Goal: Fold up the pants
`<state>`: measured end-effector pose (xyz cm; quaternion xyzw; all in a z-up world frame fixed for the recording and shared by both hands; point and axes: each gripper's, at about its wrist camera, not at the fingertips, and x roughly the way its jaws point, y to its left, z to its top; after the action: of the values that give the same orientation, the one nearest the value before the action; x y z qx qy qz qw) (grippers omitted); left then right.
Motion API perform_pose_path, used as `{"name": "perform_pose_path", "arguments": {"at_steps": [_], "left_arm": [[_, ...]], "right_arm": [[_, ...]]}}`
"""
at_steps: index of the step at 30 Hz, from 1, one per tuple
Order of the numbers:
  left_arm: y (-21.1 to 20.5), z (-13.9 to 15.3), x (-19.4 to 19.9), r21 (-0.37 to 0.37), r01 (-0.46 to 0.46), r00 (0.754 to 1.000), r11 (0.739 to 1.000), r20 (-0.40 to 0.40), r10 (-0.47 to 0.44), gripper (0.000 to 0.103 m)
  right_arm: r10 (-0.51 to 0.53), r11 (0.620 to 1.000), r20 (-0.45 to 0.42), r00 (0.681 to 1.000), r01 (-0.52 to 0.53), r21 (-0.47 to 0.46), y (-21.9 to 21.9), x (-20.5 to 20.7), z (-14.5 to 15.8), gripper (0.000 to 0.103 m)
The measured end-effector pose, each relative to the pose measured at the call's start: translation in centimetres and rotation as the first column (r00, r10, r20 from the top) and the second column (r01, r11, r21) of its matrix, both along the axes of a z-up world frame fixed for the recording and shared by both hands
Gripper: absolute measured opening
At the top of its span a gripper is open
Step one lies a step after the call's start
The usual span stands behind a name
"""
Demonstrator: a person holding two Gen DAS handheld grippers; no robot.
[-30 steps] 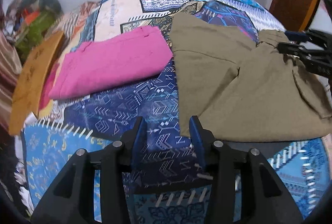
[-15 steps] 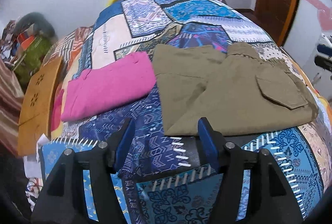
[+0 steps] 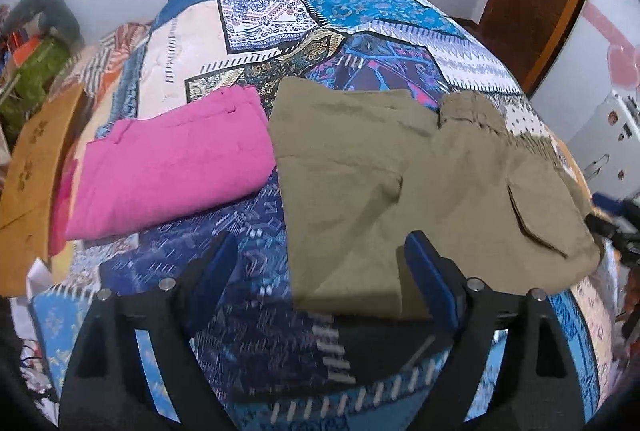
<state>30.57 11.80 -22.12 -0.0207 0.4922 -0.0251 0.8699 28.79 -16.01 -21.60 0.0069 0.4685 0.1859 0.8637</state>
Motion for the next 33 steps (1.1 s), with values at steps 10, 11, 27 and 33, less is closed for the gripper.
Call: {"name": "perform_pose_path", "arguments": {"at_steps": [10, 11, 27, 33], "left_arm": [[-0.7, -3.6, 3.5, -0.061, 0.057, 0.993, 0.997, -0.102, -0.063, 0.086], [-0.7, -3.7, 3.7, -0.069, 0.056, 0.993, 0.996, -0.101, -0.062, 0.086], [-5.4, -2.2, 3.8, 0.046, 0.163, 0.985, 0.986, -0.057, -0.160, 0.011], [-6.5, 0.7, 1.9, 0.095, 0.171, 0.985, 0.981, 0.020, -0.173, 0.006]], "right_arm": [[0.045, 0.988, -0.105, 0.993, -0.029, 0.152, -0.3, 2.6, -2.8, 0.072], [0.052, 0.986, -0.111, 0.992, -0.034, 0.166, -0.3, 2.7, -3.0, 0.072], [0.101, 0.985, -0.048, 0.994, -0.093, 0.146, 0.3, 3.7, -2.3, 0.029], [0.109, 0.983, 0.004, 0.994, -0.109, 0.148, 0.0, 3.4, -0.2, 0.009]]}}
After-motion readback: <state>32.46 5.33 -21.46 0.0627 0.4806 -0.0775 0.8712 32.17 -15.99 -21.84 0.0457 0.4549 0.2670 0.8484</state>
